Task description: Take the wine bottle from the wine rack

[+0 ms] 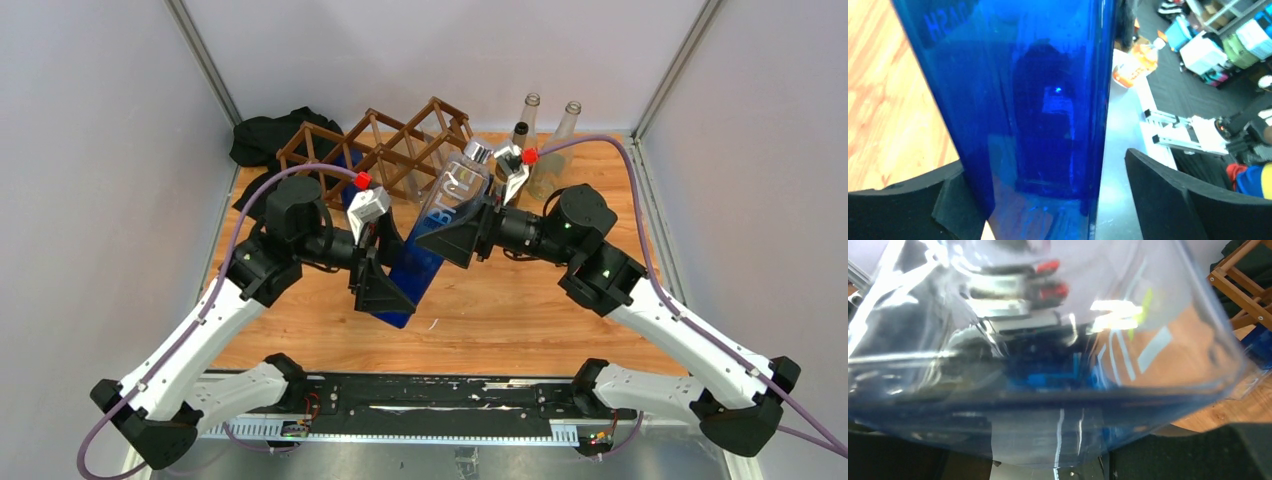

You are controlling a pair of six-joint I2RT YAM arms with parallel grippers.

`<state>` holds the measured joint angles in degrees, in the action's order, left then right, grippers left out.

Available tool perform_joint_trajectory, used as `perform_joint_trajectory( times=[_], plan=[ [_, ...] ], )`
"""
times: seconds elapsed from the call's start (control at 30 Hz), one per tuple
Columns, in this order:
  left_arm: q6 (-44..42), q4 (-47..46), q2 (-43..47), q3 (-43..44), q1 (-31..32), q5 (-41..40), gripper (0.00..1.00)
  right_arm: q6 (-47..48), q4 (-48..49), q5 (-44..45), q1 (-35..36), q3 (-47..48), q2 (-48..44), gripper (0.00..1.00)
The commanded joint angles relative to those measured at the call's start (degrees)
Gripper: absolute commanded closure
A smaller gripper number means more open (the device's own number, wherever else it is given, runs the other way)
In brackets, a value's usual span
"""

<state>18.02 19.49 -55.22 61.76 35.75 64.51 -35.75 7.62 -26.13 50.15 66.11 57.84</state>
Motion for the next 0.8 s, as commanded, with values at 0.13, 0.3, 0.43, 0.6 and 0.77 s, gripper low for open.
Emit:
perform_joint_trajectory(
  times=[0.13, 0.3, 0.43, 0.6, 0.77],
  plan=[
    [-28.00, 30.47, -4.97, 16.07, -0.58, -15.51, 0.00, 12.40, -15.74, 15.89, -1.02, 5.08, -3.79, 1.00],
    [-29.82, 34.30, -8.01, 19.56, -5.86, -23.21, 0.00, 20.03, -20.60, 28.73, -2.03, 2.93, -6.09, 1.00],
    [-29.92, 34.32, -9.87, 22.05, -10.91, -30.79, 0.00, 25.47, -21.31, 39.17, -3.75, 0.20, -7.10, 1.00],
    [-30.92, 34.19, -11.87, 24.76, -14.84, -37.60, 0.00, 28.36, -20.27, 47.94, -9.28, -1.91, -5.28, 1.00],
    [-32.32, 32.22, -11.64, 24.92, -15.97, -42.71, 0.00, 29.29, -12.87, 49.04, -18.90, -6.00, -2.37, 1.00]
  ],
)
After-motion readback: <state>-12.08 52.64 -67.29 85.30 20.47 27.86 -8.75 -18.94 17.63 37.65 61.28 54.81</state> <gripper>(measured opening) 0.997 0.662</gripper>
